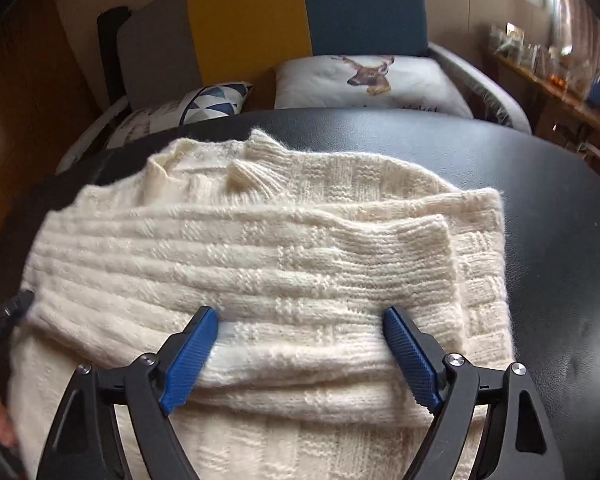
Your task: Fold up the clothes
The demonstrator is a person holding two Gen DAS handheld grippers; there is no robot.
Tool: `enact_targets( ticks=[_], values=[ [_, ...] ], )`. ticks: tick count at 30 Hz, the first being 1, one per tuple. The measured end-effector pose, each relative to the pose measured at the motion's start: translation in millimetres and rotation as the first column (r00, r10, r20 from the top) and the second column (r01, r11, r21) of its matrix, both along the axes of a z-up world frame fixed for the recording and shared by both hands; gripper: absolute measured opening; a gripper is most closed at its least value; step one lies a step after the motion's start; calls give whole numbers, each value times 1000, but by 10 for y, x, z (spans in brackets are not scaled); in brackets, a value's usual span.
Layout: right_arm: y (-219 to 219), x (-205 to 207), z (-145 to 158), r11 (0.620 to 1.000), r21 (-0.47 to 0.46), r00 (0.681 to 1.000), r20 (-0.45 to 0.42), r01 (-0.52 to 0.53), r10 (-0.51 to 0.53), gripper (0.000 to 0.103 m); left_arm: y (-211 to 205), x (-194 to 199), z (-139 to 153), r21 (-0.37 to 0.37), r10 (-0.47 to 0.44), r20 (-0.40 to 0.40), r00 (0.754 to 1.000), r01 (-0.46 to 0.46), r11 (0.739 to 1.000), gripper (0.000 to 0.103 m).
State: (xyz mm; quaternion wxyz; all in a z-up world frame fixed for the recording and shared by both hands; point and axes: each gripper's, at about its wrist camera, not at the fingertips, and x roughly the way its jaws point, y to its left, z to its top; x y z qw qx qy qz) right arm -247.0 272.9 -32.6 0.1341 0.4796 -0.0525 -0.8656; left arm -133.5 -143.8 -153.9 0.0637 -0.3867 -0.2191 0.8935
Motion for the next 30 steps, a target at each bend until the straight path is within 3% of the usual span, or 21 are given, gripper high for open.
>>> enact_targets(
  ticks=[2,4,8,12,14,17,19,21,22,23,24,26,27,29,30],
  values=[
    [-113,-181,164,972,-215,994,41,-94,105,88,42,15,-39,-8,-9,-4,1000,9,1000,20],
    [-406,-435,298,896,-390,962,79,-210,260,96,36,33,-40,-3,-12,-7,1000,12,1000,20],
    [-1335,-936,401,753,-529,835,140,-391,532,100,27,20,-62,-1,-17,-12,1000,17,1000,20],
    [-2243,-1289,381,692,-518,719,193,-503,667,101,75,3,-79,-24,-23,-12,1000,23,999,20],
    [-2591,-1382,307,682,-478,671,229,-554,705,102,79,21,-91,-25,-26,-12,1000,26,999,20],
    [-2987,-1438,57,679,-401,581,352,-615,734,102,45,28,-105,0,-26,-16,1000,26,1000,20],
    [-3152,-1379,-93,650,-415,498,423,-636,757,102,17,29,-119,22,-27,-18,999,27,999,20],
    [-3284,-1241,-88,602,-430,445,415,-673,794,100,-9,29,-133,41,-27,-20,999,27,999,20],
    [-3351,-1148,-59,565,-437,419,390,-699,820,90,-17,29,-137,47,-26,-20,999,27,999,20],
    [-3417,-1063,-32,539,-421,406,369,-729,836,70,-26,29,-141,54,-25,-21,999,26,998,20],
    [-3465,-1003,-26,536,-376,416,356,-756,837,60,-31,28,-143,57,-24,-21,999,26,998,20],
    [-3470,-977,-101,567,-280,462,362,-774,810,19,-31,26,-146,57,-24,-20,1000,25,998,20],
    [-3443,-979,-161,585,-220,488,370,-781,791,8,-28,24,-146,54,-24,-19,1000,25,998,20],
    [-3354,-1018,-263,620,-132,542,368,-774,755,4,-26,18,-148,53,-26,-17,1000,27,998,20],
    [-3289,-1062,-236,653,-110,587,346,-750,732,4,-30,15,-151,55,-28,-16,999,29,998,20]
  ],
)
